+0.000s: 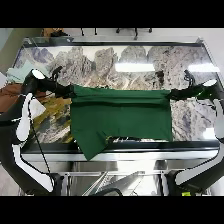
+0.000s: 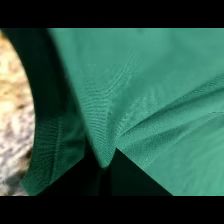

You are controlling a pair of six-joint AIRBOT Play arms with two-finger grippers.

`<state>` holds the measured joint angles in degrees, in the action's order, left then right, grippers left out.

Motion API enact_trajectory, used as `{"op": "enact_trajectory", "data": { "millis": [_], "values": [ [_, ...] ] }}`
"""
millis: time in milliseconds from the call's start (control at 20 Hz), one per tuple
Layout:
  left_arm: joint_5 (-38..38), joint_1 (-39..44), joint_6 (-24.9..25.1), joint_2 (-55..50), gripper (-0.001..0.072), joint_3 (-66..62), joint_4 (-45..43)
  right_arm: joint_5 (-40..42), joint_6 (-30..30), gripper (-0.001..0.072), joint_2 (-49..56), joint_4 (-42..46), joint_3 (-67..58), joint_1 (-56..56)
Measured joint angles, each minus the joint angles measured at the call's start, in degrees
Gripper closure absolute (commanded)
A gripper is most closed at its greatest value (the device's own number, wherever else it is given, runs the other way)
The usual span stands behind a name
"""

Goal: Fold the shirts.

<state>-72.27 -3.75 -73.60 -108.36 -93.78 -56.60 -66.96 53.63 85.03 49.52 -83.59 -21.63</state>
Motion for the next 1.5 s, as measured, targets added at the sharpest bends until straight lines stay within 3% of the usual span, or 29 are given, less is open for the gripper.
{"op": "enact_trajectory", "data": {
  "millis": [50,100,150,200,250,300,350,400,550,600,650,850,1250,1350,1500],
  "values": [
    [0.7,0.0,-0.1,0.0,0.0692,0.8,0.0,0.3,0.2,0.0678,0.2,0.2,0.2,0.1],
    [1.2,0.0,-0.2,0.0,0.0690,1.4,-0.1,0.8,0.2,0.0623,0.3,0.4,0.3,0.3],
    [1.6,0.1,-0.2,0.0,0.0627,1.9,-0.3,1.1,0.3,0.0502,0.5,0.7,0.4,0.6],
    [2.1,0.1,-0.2,0.1,0.0213,2.2,-1.0,1.7,0.3,0.0453,0.7,1.0,0.4,0.8],
    [2.1,0.0,-0.2,0.1,0.0006,2.4,-1.0,2.0,0.4,0.0446,0.7,1.1,0.5,1.0],
    [1.9,0.0,-0.4,0.2,0.0012,2.4,-0.9,1.9,0.4,0.0351,0.5,1.0,0.5,1.2],
    [0.5,0.0,-1.0,0.2,0.0012,2.0,-0.5,1.3,0.9,0.0150,-0.1,1.0,0.3,1.4],
    [-2.0,-0.1,-1.3,0.3,0.0012,1.1,-0.5,0.5,1.4,0.0084,-1.2,1.1,0.1,1.4],
    [-10.8,-1.4,-3.6,1.0,0.0013,-2.5,-0.6,-1.4,5.3,0.0091,-6.5,3.8,-0.5,-0.5],
    [-13.7,-2.0,-4.2,2.2,0.0013,-2.7,-0.6,-2.5,6.2,0.0144,-8.6,4.5,-0.4,-1.6],
    [-15.7,-2.7,-5.0,3.8,0.0013,-1.7,-0.6,-3.7,6.9,0.0149,-10.6,5.2,0.0,-2.8],
    [-17.9,-6.3,-6.7,16.2,0.0013,13.9,-0.9,-7.6,8.2,0.0148,-19.6,6.6,7.6,-8.7],
    [-6.0,-9.8,-6.9,38.3,0.0014,54.1,0.1,-7.8,8.8,0.0148,-29.4,6.4,26.5,-14.2],
    [-1.1,-8.5,-5.8,40.6,0.0133,59.4,2.2,-7.7,8.8,0.0148,-29.8,5.6,29.8,-14.4],
    [4.5,-5.3,-4.1,41.0,0.0131,63.5,5.6,-6.7,8.8,0.0148,-30.0,4.9,34.6,-14.6]
  ]
}}
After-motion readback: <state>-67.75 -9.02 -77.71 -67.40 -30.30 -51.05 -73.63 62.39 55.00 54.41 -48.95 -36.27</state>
